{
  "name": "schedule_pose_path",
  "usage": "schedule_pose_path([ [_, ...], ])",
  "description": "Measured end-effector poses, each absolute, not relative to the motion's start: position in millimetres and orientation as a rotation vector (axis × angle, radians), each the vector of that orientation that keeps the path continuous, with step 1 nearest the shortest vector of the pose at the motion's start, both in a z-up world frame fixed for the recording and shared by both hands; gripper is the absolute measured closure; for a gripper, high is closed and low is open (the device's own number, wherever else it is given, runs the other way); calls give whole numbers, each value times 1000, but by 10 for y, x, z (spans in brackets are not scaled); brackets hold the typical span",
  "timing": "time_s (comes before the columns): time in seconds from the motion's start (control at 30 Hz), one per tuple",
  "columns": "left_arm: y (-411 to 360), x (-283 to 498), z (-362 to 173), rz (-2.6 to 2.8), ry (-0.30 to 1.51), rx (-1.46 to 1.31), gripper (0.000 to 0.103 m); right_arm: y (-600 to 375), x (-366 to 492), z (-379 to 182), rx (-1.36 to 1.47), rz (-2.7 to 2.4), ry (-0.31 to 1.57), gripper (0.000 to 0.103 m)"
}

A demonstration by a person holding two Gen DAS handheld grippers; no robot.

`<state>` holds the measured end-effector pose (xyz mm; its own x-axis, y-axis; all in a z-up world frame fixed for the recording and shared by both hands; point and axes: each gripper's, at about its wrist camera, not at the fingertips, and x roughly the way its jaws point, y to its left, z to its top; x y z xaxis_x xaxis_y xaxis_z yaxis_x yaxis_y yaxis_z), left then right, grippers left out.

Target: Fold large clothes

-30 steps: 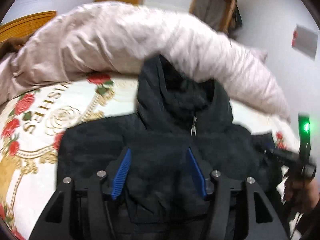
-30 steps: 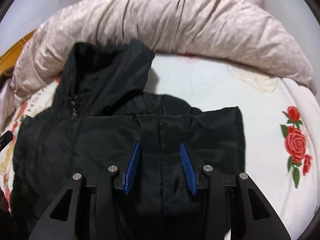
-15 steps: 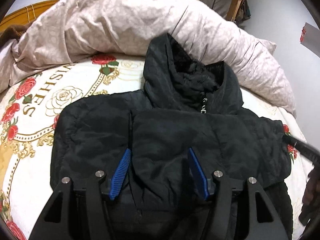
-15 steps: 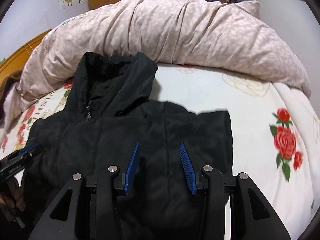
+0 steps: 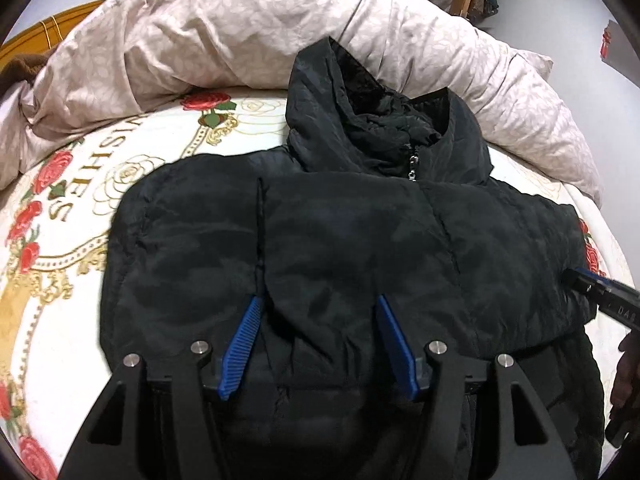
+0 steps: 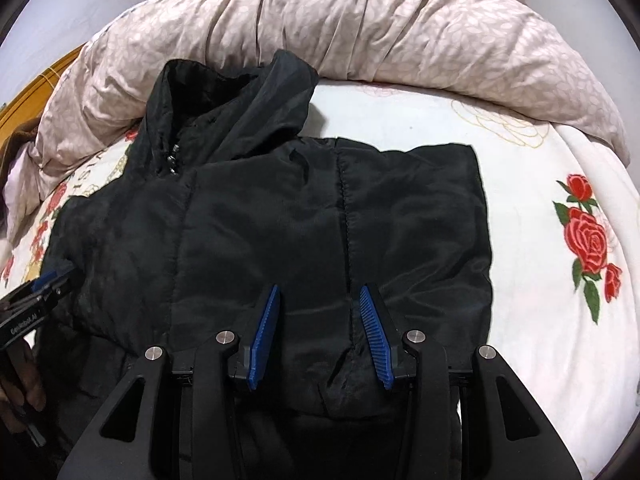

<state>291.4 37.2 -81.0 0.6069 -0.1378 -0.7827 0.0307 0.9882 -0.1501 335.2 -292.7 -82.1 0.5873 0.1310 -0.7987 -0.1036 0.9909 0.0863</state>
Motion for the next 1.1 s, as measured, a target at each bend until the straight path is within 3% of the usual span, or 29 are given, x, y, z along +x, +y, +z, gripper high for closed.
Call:
schedule_pose_path([
  [0.63, 299, 2285, 31, -68, 886, -115, 40, -2735, 2600, -237, 73, 229, 892, 58],
  [1.1, 383, 2469, 62, -65, 881, -113, 40, -2610, 2913, -208, 61, 267, 891, 56],
])
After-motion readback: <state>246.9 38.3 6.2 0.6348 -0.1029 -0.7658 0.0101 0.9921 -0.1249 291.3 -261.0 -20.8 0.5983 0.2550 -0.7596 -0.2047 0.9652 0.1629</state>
